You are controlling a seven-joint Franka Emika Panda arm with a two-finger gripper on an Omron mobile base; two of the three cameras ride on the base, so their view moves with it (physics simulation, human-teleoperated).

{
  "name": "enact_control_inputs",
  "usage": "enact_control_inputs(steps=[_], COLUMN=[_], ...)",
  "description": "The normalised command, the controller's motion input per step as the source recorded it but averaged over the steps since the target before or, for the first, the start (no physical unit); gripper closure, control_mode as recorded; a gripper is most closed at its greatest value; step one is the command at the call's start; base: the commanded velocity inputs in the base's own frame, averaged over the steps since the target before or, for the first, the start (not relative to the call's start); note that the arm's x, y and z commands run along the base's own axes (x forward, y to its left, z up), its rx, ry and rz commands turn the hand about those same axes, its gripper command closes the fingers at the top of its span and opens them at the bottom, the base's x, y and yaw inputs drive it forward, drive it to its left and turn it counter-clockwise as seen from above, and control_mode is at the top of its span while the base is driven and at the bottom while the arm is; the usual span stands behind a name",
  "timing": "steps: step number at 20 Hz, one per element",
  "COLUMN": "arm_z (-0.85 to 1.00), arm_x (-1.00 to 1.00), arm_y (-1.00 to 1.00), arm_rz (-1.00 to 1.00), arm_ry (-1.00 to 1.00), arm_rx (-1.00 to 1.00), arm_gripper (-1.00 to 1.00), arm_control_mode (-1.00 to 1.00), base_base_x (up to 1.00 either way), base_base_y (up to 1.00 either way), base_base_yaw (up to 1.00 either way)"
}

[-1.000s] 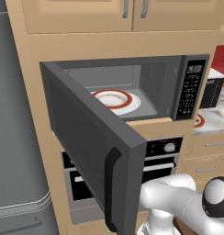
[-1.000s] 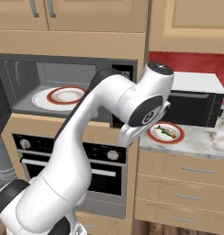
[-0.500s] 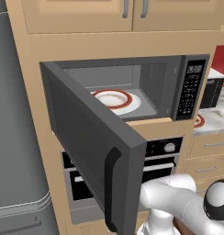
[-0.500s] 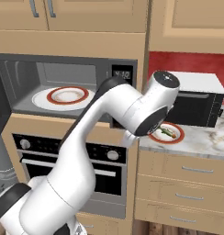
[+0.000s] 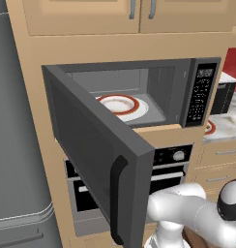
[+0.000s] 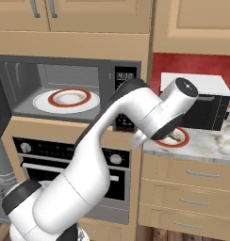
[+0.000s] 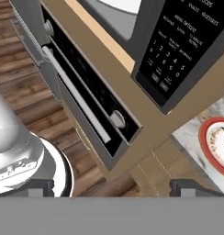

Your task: Pick the fish from the counter and place it in the microwave. Then turn on the microwave.

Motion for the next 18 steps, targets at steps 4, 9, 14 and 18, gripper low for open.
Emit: enact_control_inputs(steps=[4, 9, 14, 18], arm_z=[-0.07, -0.18, -0.23, -0.12], arm_x=[0.21, 0.14, 0.06, 0.14], arm_y=[-0.05, -0.02, 0.00, -0.01], arm_rz=[0.03, 0.01, 0.00, 0.00], arm_ry=[-0.02, -0.06, -0.12, -0.12], arm_rx=[0.14, 0.13, 0.12, 0.06], arm_gripper=[-1.00, -1.00, -1.00, -1.00], arm_control_mode=[-1.00, -1.00, -1.00, -1.00], base_base_x=[0.00, 0.00, 0.00, 0.00], base_base_y=[0.00, 0.00, 0.00, 0.00], base_base_yaw=[0.00, 0.00, 0.00, 0.00])
